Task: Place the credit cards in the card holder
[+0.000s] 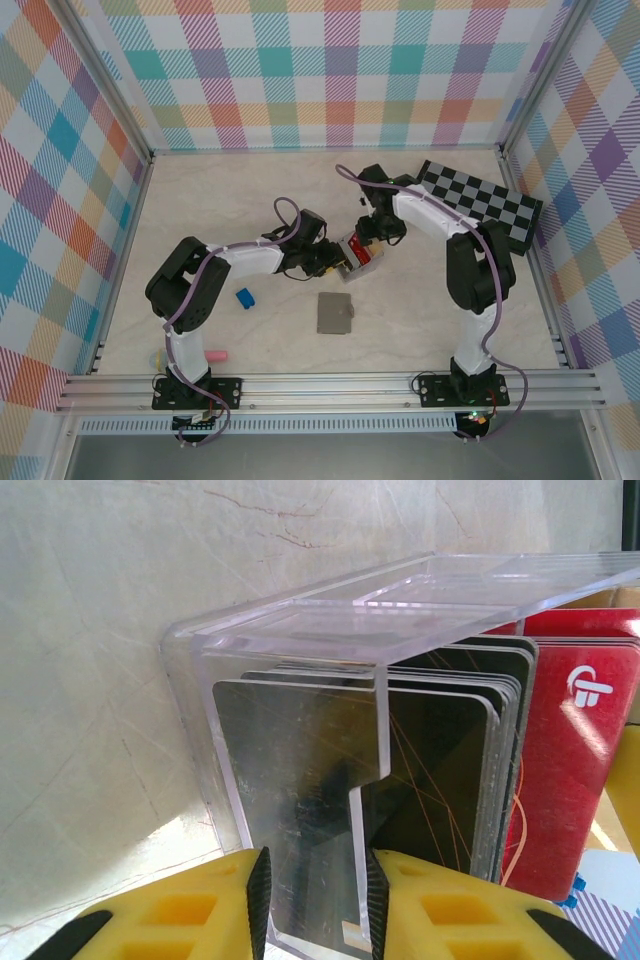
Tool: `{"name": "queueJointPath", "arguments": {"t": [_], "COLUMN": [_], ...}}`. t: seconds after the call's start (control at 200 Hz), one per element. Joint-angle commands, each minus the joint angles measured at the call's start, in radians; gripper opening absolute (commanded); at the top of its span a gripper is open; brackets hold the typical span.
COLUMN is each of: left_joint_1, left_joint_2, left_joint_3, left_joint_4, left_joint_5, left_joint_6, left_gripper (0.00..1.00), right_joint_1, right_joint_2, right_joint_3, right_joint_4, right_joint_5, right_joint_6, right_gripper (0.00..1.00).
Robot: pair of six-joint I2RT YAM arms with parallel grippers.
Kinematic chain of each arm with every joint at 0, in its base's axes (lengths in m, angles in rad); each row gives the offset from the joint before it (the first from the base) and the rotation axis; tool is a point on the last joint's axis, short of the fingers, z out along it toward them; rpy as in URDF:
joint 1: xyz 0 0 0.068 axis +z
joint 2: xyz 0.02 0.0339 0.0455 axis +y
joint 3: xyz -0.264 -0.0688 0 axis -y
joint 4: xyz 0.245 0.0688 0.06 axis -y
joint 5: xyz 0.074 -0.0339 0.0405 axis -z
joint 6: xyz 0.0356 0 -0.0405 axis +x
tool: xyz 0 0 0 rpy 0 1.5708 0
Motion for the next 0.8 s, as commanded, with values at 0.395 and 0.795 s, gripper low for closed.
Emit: {"name": "queueJointPath", "arguments": {"t": [0.395, 0.795], "left_joint_1": [0.013, 0.012], "left_joint_2": [0.022, 0.021], "left_joint_3": [-0.012, -0.019], "left_joint_4": [-0.07, -0.065], "left_joint_5": [-0.015, -0.012], "left_joint_6": [0.015, 0.013], "left_gripper": [0.32, 0.32], "right_joint_1": [0.027, 0.058], "right_joint_2": [-0.027, -0.036], "right_joint_3": [0.058, 0.065], "right_joint_4": [-0.039, -0.04], "right_joint_5": [0.108, 0.153], "right_joint_6": [-0.03, -0.035], "right_gripper": [0.53, 0.3]}}
